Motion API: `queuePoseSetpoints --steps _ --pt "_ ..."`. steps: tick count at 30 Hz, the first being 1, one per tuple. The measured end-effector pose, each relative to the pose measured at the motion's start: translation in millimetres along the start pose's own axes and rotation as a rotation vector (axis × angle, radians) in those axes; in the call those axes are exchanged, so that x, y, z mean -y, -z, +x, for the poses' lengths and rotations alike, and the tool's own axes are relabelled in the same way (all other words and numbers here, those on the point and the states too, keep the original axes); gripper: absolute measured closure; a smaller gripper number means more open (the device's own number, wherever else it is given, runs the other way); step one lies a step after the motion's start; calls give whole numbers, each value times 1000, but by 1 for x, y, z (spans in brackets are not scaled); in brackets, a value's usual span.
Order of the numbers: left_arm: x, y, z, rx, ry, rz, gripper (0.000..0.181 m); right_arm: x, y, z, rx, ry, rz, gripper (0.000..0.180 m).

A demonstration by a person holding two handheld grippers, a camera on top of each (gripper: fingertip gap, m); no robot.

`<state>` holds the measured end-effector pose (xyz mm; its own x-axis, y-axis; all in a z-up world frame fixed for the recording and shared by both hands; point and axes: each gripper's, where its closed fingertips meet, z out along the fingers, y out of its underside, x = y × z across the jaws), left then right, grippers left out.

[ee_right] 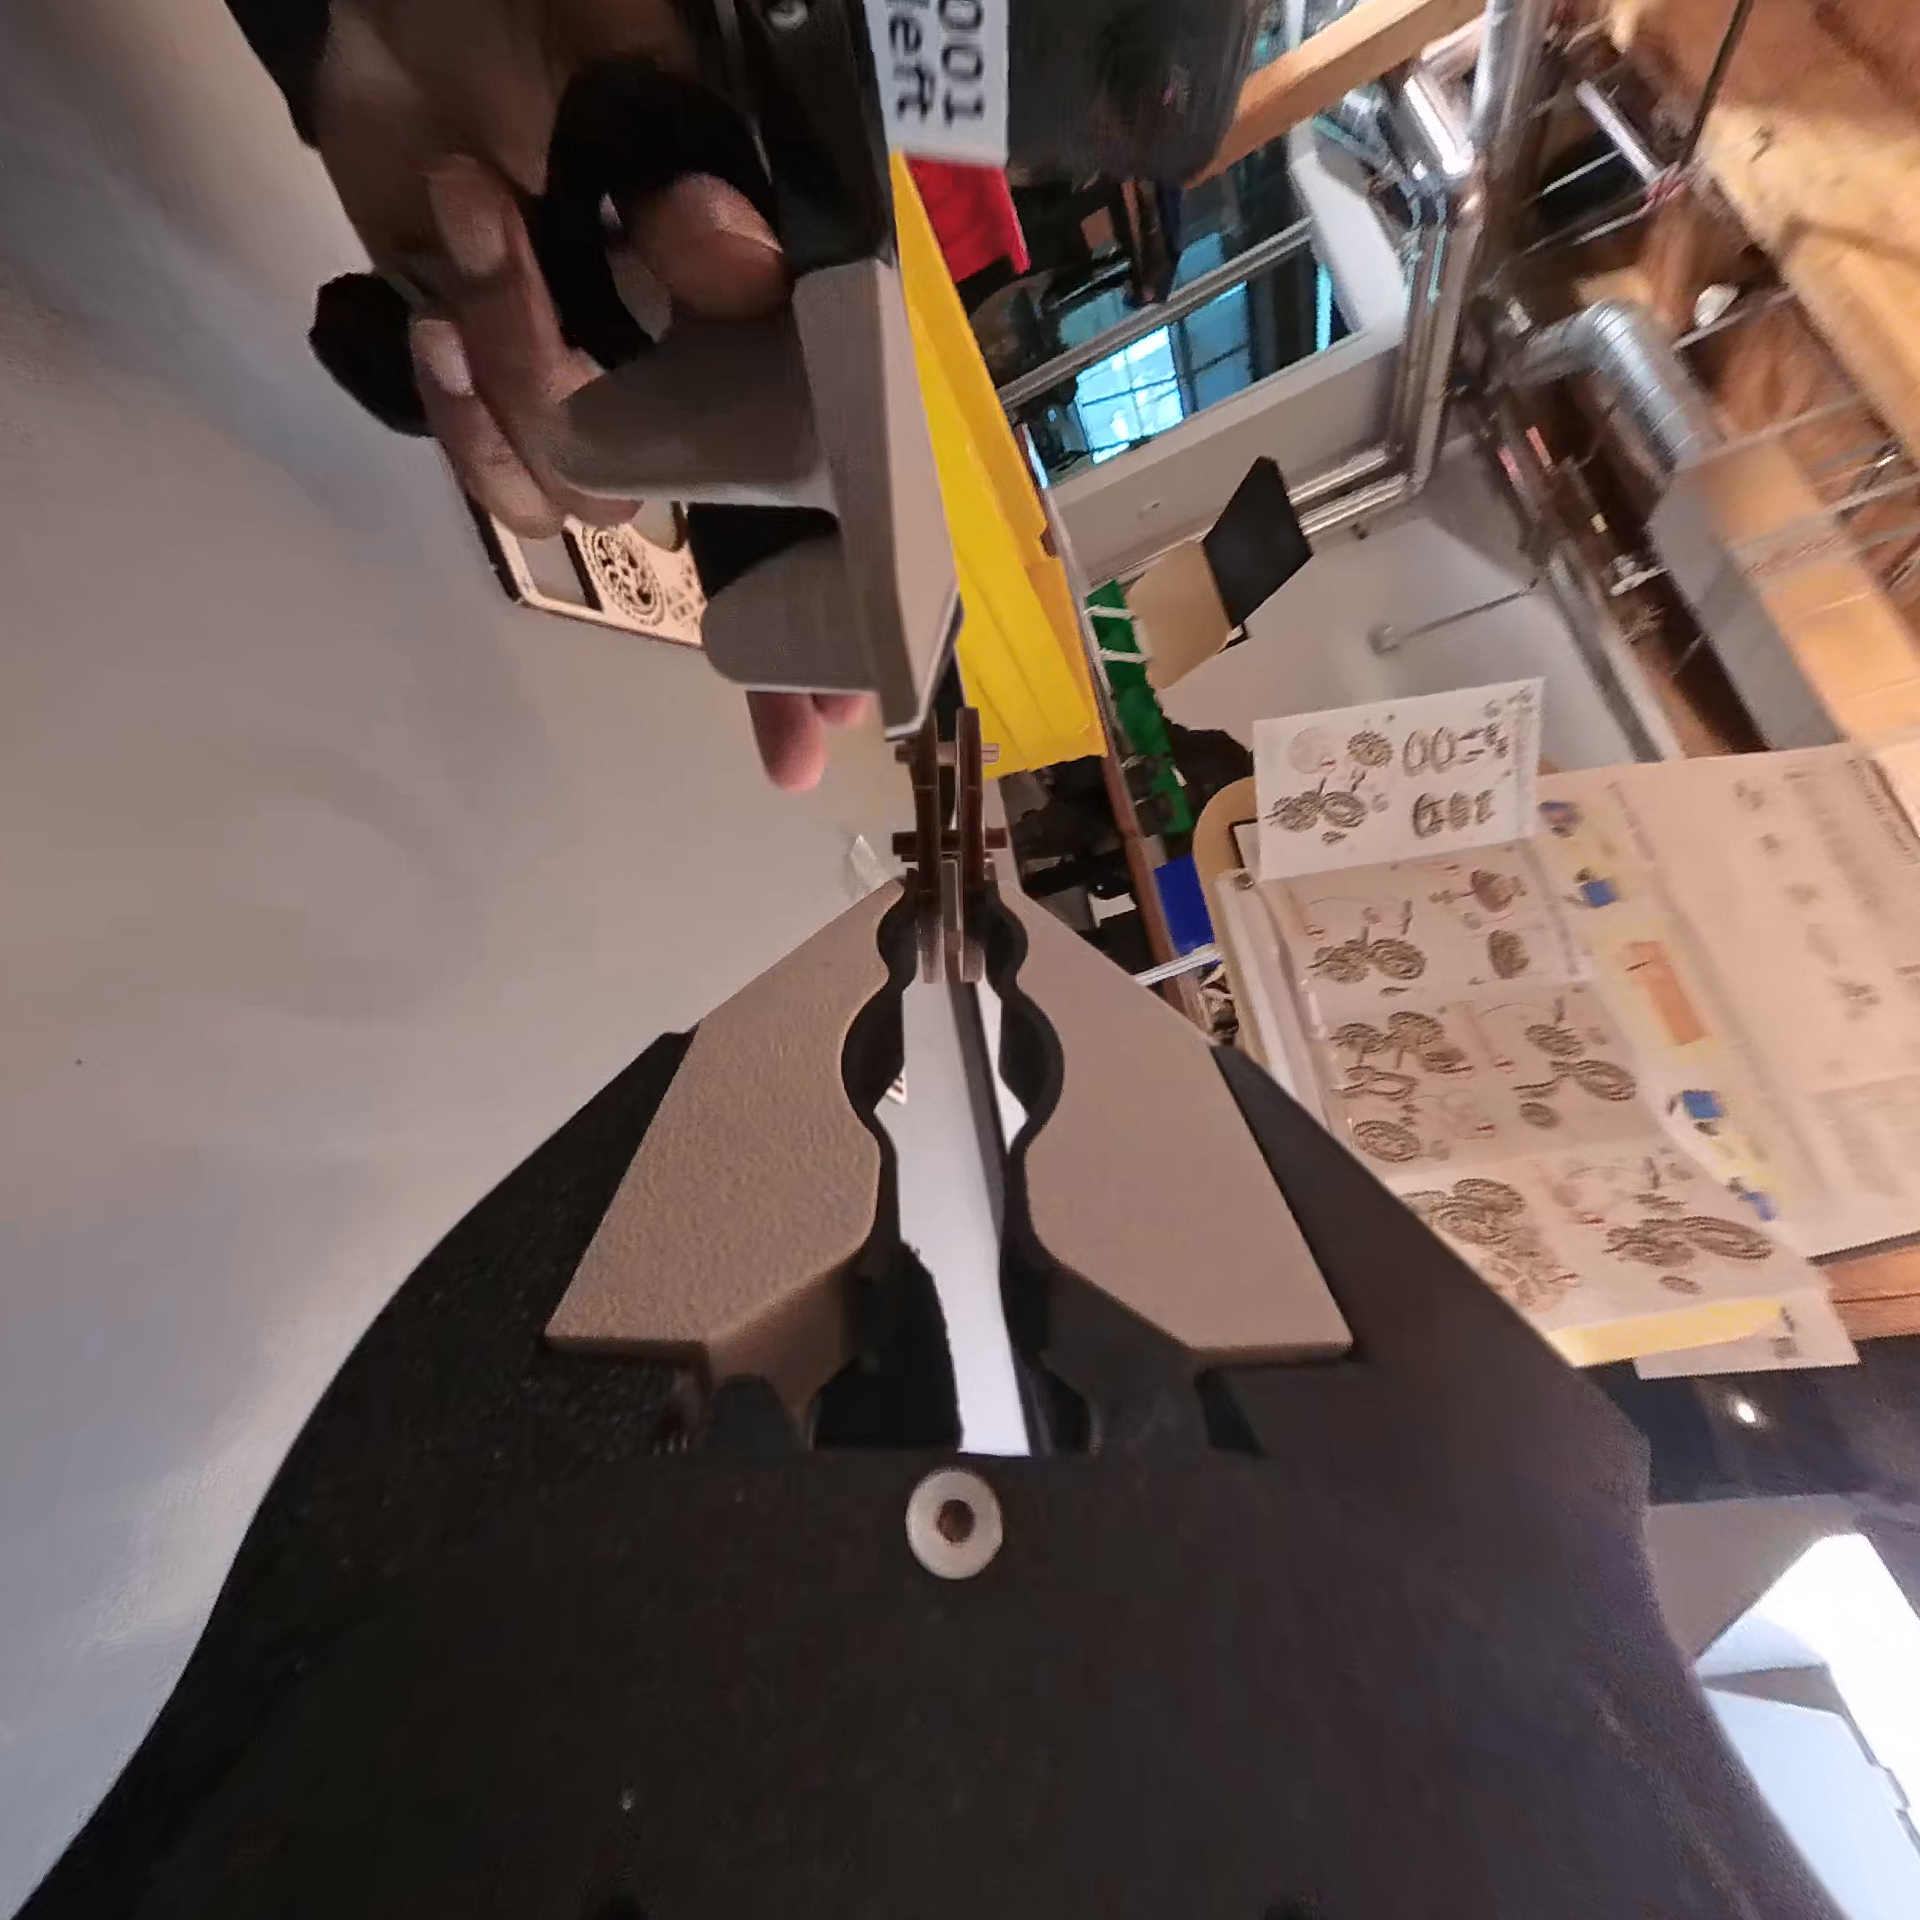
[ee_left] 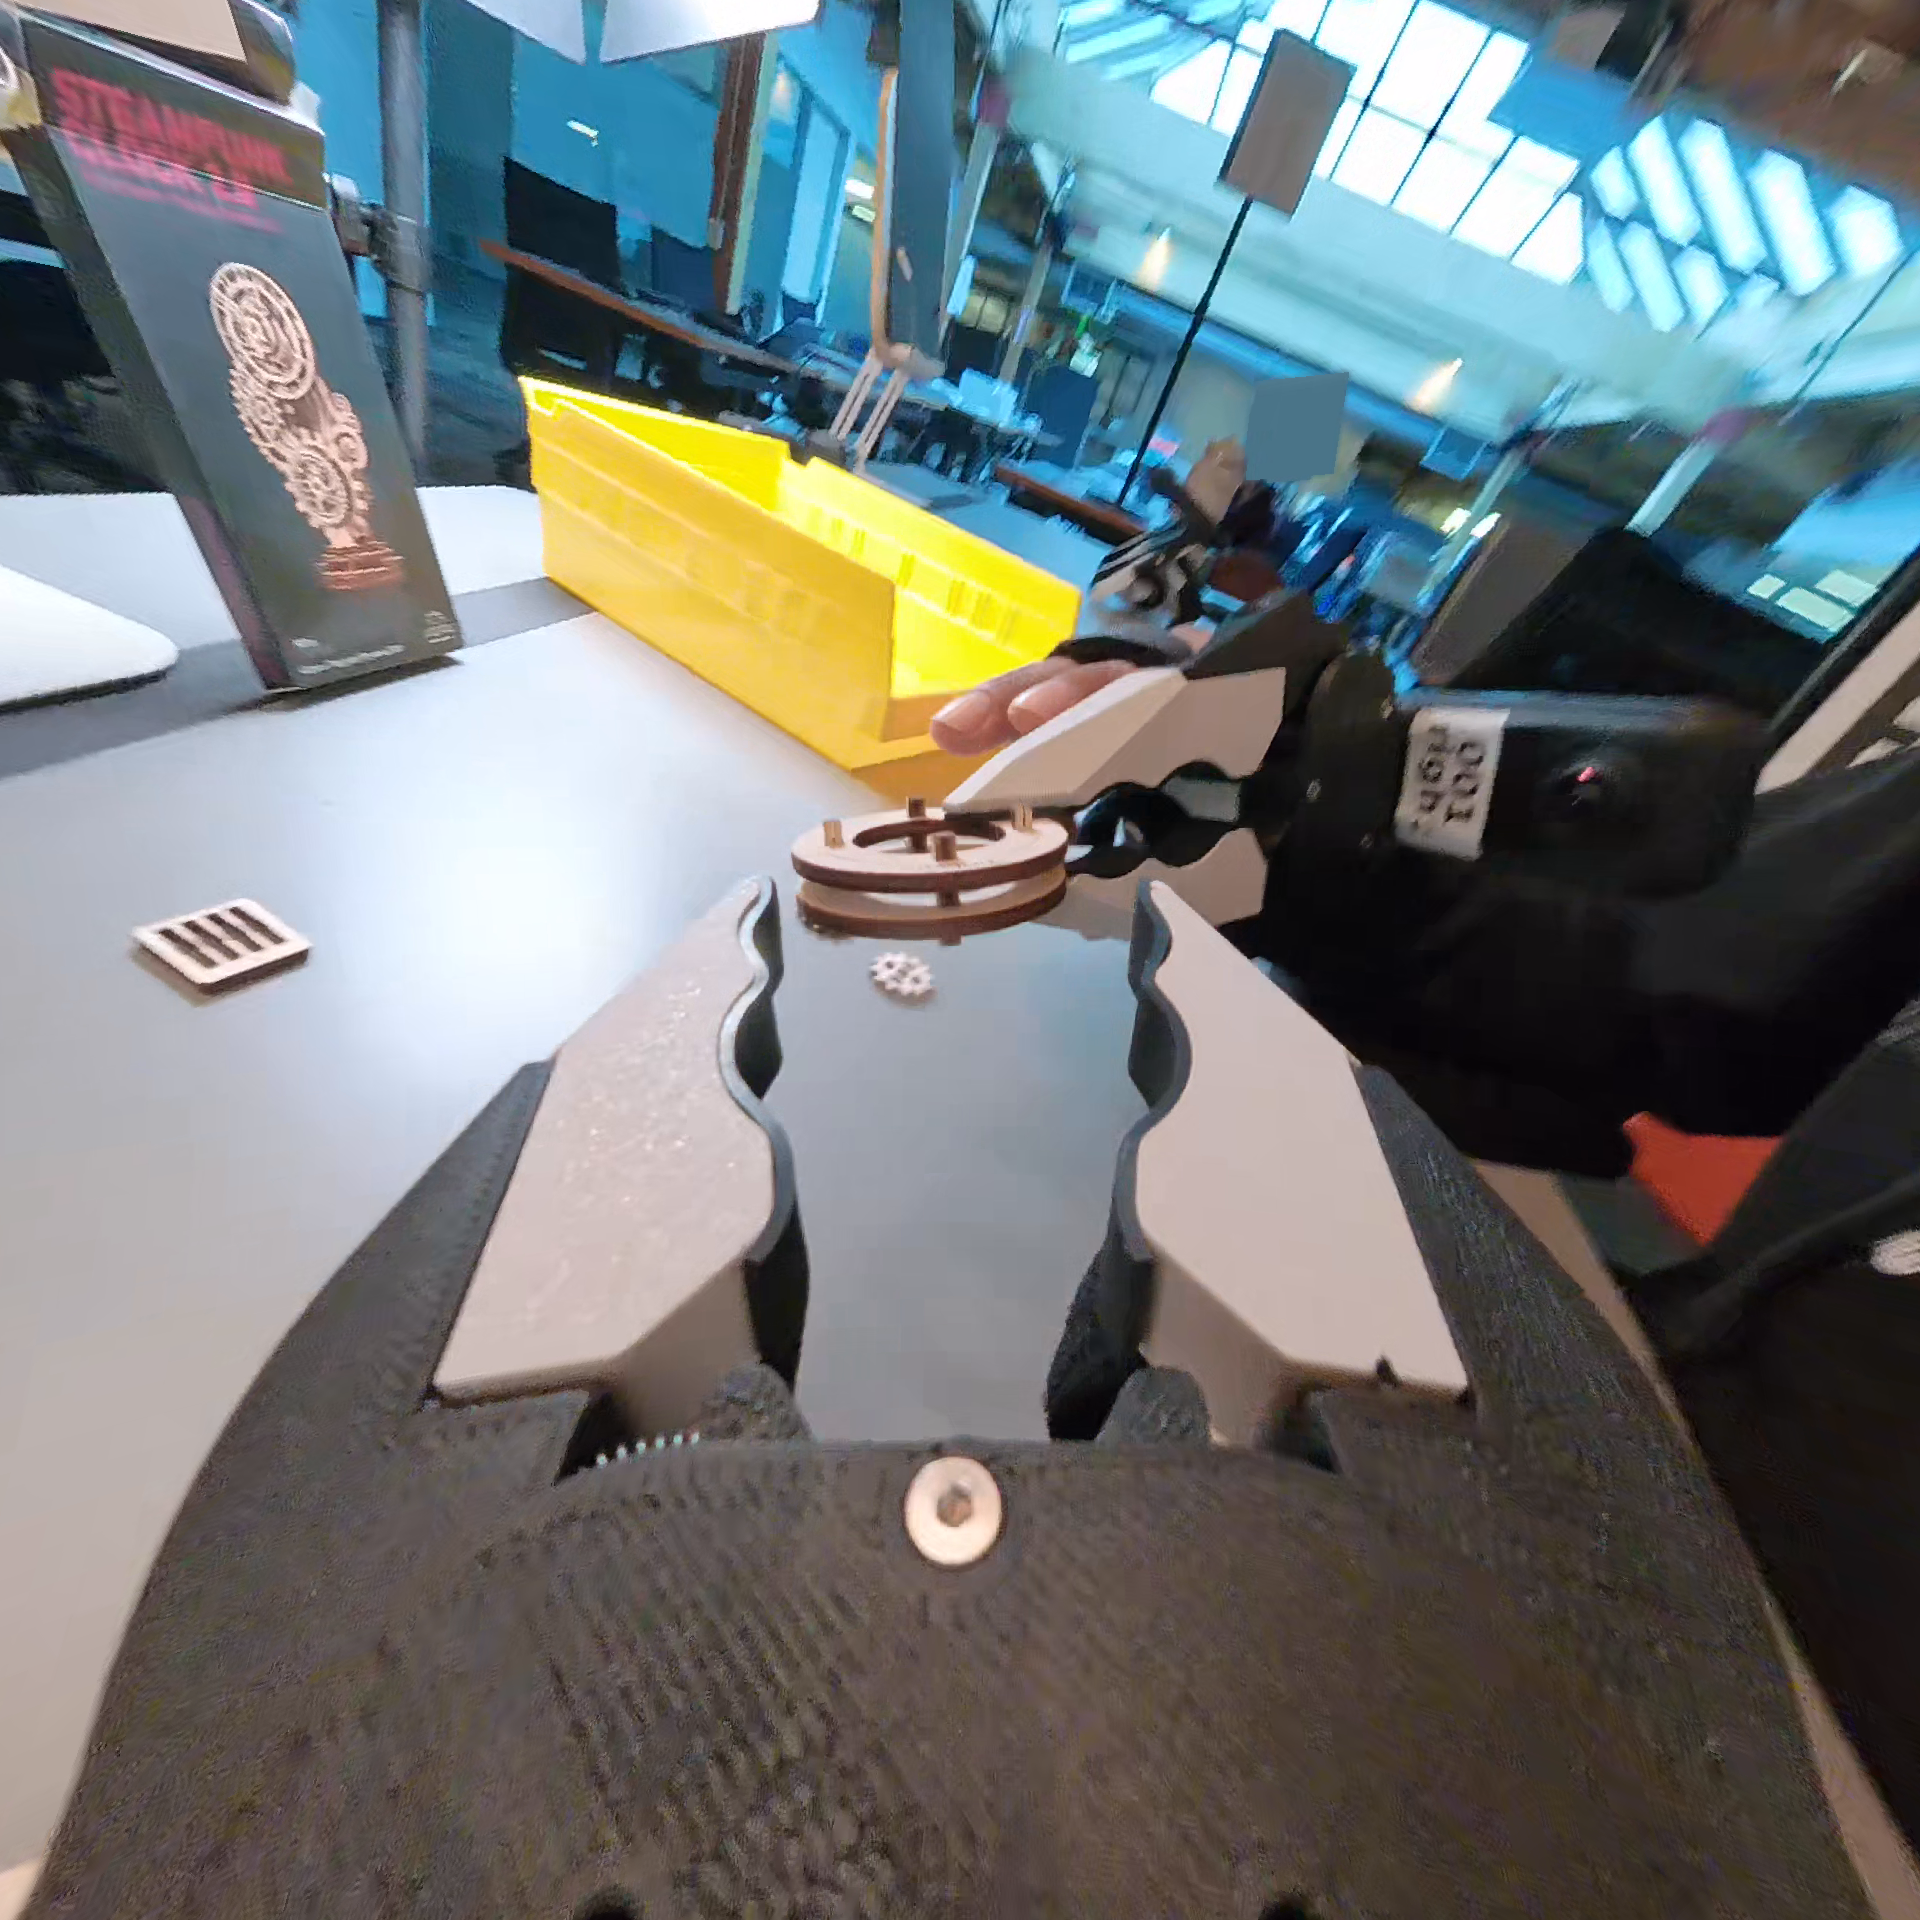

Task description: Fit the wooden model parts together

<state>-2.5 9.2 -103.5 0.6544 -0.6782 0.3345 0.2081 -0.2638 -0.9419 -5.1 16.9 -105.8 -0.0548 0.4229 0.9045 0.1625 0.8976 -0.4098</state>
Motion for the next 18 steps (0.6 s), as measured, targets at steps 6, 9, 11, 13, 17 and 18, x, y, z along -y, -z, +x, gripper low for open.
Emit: queuePoseSetpoints --steps 6,9,11,13,17,18 --pt "10 3 4 -26 3 56 130 14 2 5 -28 -60 78 170" --pt "12 3 4 9 -47 48 131 11 3 8 -34 -104 83 170" --pt "11 2 2 46 -76 35 131 8 2 7 -33 -110 69 170" --pt "11 0 -1 94 -102 15 131 4 2 6 -31 -122 54 169" --pt "9 0 -13 212 -143 -13 130 -7 0 6 -27 -167 23 168" --pt "8 1 -16 234 -166 -24 130 -11 0 4 -13 -187 13 166"
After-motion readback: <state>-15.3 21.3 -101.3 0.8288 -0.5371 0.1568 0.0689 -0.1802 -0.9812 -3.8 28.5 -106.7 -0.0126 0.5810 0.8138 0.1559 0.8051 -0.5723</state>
